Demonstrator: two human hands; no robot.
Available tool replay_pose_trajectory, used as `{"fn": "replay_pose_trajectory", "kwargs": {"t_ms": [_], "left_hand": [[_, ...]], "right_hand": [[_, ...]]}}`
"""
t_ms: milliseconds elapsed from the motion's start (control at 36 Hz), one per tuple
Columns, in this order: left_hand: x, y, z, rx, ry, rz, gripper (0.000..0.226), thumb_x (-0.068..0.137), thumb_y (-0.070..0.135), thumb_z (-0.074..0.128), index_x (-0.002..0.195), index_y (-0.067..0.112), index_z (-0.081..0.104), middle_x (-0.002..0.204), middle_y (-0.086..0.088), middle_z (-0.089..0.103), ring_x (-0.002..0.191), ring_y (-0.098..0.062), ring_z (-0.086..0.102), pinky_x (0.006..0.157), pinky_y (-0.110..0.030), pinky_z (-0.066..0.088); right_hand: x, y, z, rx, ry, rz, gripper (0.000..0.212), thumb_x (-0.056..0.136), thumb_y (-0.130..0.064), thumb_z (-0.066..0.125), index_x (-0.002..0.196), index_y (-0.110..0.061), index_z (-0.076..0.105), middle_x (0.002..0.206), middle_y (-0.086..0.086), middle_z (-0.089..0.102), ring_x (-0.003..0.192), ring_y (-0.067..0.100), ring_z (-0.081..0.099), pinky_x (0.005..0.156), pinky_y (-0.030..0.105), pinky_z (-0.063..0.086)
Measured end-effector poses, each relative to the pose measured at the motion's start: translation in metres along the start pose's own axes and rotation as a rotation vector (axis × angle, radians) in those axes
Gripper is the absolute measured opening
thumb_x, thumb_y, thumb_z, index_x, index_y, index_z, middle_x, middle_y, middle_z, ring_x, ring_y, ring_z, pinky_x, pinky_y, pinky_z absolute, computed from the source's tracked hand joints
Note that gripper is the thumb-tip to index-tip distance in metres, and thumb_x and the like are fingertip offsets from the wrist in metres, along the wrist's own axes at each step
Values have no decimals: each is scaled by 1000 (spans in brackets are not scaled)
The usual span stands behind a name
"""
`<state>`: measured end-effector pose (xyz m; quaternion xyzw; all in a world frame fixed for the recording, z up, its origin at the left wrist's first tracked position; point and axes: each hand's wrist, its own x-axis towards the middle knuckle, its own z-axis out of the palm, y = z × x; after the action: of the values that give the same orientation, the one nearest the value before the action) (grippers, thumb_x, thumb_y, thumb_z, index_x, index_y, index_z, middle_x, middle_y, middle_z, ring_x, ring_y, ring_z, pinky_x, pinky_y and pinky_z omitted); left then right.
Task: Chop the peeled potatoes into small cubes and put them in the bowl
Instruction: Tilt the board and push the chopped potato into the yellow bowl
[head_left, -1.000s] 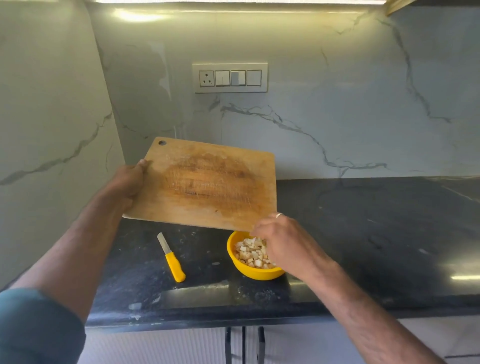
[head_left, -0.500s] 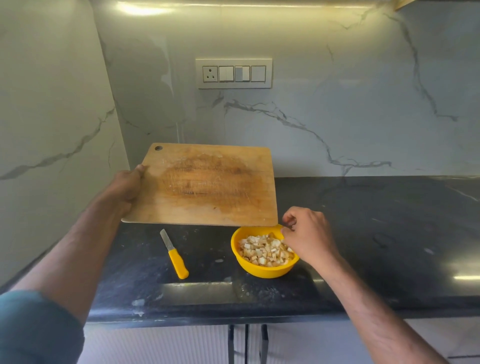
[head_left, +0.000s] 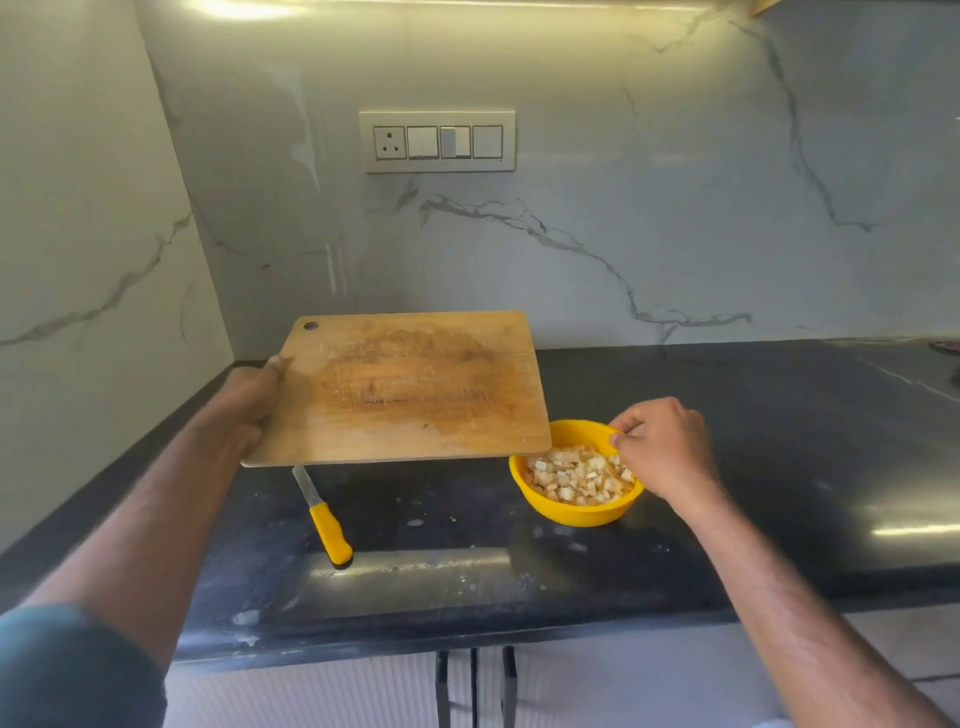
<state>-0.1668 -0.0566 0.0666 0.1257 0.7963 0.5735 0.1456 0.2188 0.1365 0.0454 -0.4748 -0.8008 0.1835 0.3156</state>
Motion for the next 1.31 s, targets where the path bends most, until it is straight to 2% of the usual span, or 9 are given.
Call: {"fn": "replay_pose_trajectory", "kwargs": {"t_ms": [139, 250, 472, 639, 778, 944, 1083, 1222, 1306], "left_hand": [[-2, -4, 20, 24, -25, -26, 54, 108, 46, 42, 131, -1, 55, 118, -14, 60, 104, -31, 56, 94, -44, 42], [-5, -5, 31, 58, -38, -32, 57, 108, 47, 40, 132, -3, 53, 118, -14, 57, 106, -31, 54, 96, -44, 40], [-9, -10, 41, 108, -59, -53, 54, 108, 46, 41, 131, -1, 54, 124, -17, 59, 106, -34, 57, 95, -47, 43], [-8, -18, 39, 149, -48, -79, 56, 109, 45, 40, 136, -3, 52, 131, -20, 58, 114, -37, 56, 100, -49, 41], [-12, -23, 43, 162, -48, -94, 54, 109, 43, 40, 138, -2, 50, 129, -20, 57, 111, -36, 55, 95, -47, 39], [-17, -28, 53, 155, -66, -110, 49, 110, 38, 42, 134, -4, 50, 119, -19, 57, 100, -32, 55, 92, -45, 42], [-29, -25, 61, 195, -121, -80, 29, 111, 21, 41, 124, -1, 54, 96, -13, 54, 76, -22, 49, 84, -39, 38], [-33, -27, 53, 280, -199, -39, 34, 110, 26, 42, 119, -1, 58, 97, -13, 59, 87, -25, 56, 81, -39, 43], [-29, -28, 42, 396, -243, 8, 39, 109, 34, 45, 113, -1, 62, 92, -14, 61, 78, -26, 57, 70, -35, 47]], "right_hand": [[16, 28, -26, -9, 147, 162, 39, 78, -2, 65, 51, -30, 61, 68, -6, 70, 81, 31, 67, 68, 32, 54], [24, 50, -33, 4, 210, 279, 28, 78, -1, 58, 74, -21, 77, 87, 8, 75, 81, 34, 64, 65, 30, 50], [28, 58, -20, 22, 219, 376, 26, 79, -5, 61, 95, -17, 78, 101, 11, 73, 99, 39, 64, 70, 29, 45], [17, 49, -7, -226, 501, 52, 11, 83, -18, 68, 90, -13, 76, 93, 15, 68, 89, 43, 57, 74, 42, 50], [-10, 10, 17, -140, 612, -315, 3, 80, -7, 69, 79, -9, 67, 83, 12, 62, 77, 36, 54, 72, 40, 44], [-65, -35, 69, -41, 315, -577, 8, 86, -10, 62, 79, -14, 60, 78, 4, 57, 65, 23, 53, 55, 29, 39], [-105, -81, 95, 70, 46, -705, 3, 87, -16, 67, 84, -16, 68, 71, -2, 63, 60, 6, 46, 58, 13, 31], [-120, -112, 120, 71, -125, -750, 21, 94, -37, 57, 90, -18, 64, 84, 2, 64, 75, 20, 58, 62, 25, 37], [-125, -123, 127, 62, -138, -780, 27, 93, -45, 58, 94, -19, 65, 88, 2, 65, 79, 21, 59, 62, 27, 37]]}}
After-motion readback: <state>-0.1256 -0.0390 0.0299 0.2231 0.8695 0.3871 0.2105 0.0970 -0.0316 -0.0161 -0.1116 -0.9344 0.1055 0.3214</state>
